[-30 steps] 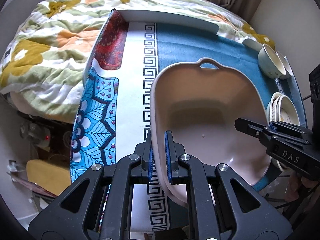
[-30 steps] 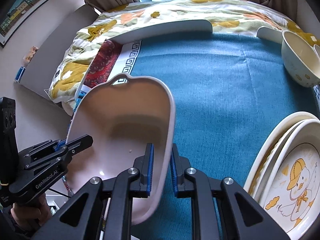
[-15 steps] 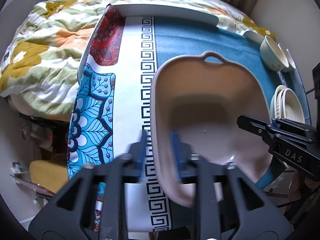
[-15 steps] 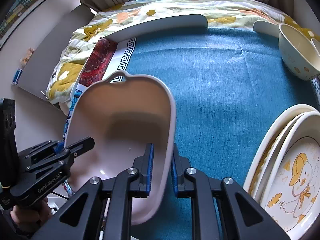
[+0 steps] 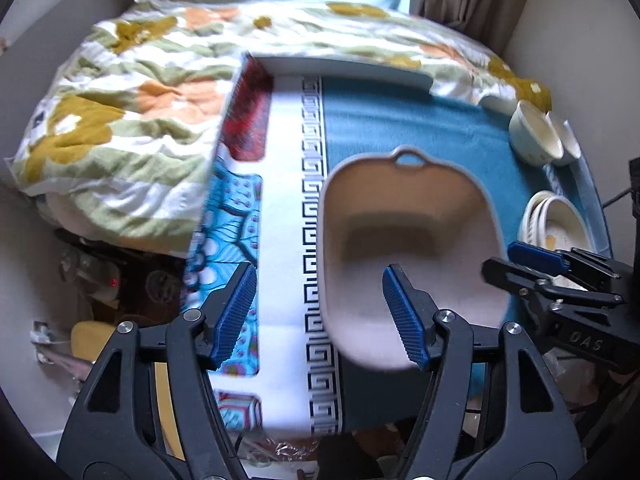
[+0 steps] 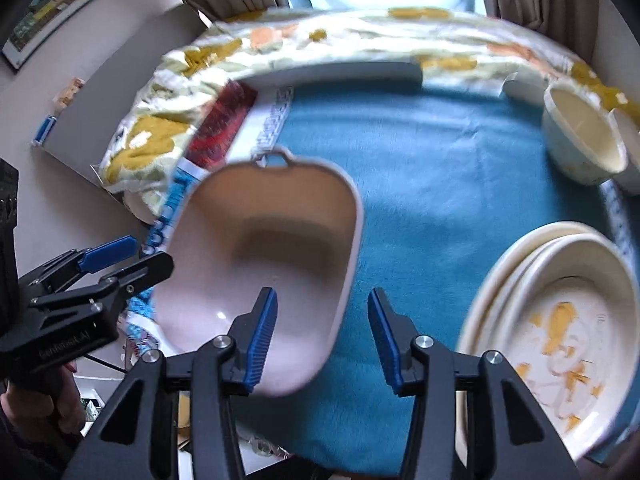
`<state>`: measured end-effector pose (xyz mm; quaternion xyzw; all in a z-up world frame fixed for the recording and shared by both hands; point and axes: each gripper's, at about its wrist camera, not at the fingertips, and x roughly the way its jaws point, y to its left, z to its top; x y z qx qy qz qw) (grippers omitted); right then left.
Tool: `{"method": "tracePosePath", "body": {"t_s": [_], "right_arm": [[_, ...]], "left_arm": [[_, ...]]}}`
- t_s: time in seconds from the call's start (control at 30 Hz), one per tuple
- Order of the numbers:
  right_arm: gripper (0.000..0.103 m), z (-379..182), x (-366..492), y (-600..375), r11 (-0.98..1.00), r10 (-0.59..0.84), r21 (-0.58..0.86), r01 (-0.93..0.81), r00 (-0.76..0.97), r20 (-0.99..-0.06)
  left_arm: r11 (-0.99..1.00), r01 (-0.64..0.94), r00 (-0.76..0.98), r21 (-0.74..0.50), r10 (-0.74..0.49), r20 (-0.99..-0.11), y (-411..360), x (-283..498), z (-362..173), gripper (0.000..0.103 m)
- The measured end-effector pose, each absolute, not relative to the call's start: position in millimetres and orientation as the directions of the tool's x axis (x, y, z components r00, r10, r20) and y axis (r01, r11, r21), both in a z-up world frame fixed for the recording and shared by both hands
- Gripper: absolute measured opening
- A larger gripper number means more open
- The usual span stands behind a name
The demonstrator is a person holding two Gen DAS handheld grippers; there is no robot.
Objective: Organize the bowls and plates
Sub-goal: 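Lower the mauve bowl, open both grippers and withdraw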
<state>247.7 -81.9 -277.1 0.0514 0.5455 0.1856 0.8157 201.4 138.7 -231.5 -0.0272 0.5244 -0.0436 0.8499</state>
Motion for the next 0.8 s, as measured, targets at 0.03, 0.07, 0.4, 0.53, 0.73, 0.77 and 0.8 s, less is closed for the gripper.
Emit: {"method": "tracePosePath", "body": {"t_s": [0.03, 0.07, 0.4, 0.53, 0.73, 0.77, 0.8], "right_arm": [[0.043, -264.1, 241.6, -87.0, 0.923, 0.366, 0.286, -0.256, 0.361, -0.858], [0.043, -255.2, 237.2, -91.1, 0.922, 0.37, 0.286, -0.261, 0.378, -0.848], [0.099, -153.4, 204.2, -164.1, 0.945, 0.326, 0.244, -0.217, 0.577, -0.749], [0.102, -129.1, 206.7, -201.4, 0.963, 0.268, 0.208, -0.169, 0.633, -0.726], [0.103, -119.8, 240.5, -265.9, 0.993, 0.115, 0.108, -0.051, 0.651, -0.75], [0.102, -122.4, 247.8, -274.3, 0.994, 0.106, 0.103, -0.042, 0.645, -0.757], [0.102, -129.2, 260.1, -287.7, 0.994, 0.105, 0.104, -0.038, 0.63, -0.769]], "left_arm": [[0.995, 0.044, 0.469, -0.09, -0.1, -0.878, 138.1, 194.5, -217.4, 0.063], [0.995, 0.041, 0.489, -0.087, -0.096, -0.867, 136.3, 189.0, -205.5, 0.063], [0.977, 0.174, 0.719, -0.124, -0.213, -0.662, 68.4, 166.9, -98.1, 0.103], [0.957, 0.242, 0.698, -0.158, -0.285, -0.657, 28.4, 189.4, -89.9, 0.103], [0.947, 0.275, 0.678, -0.163, -0.312, -0.666, -33.1, 227.9, -87.6, 0.103], [0.949, 0.273, 0.676, -0.158, -0.306, -0.671, -43.8, 235.9, -89.6, 0.103], [0.95, 0.27, 0.67, -0.156, -0.302, -0.679, -52.8, 243.8, -92.6, 0.103]]}}
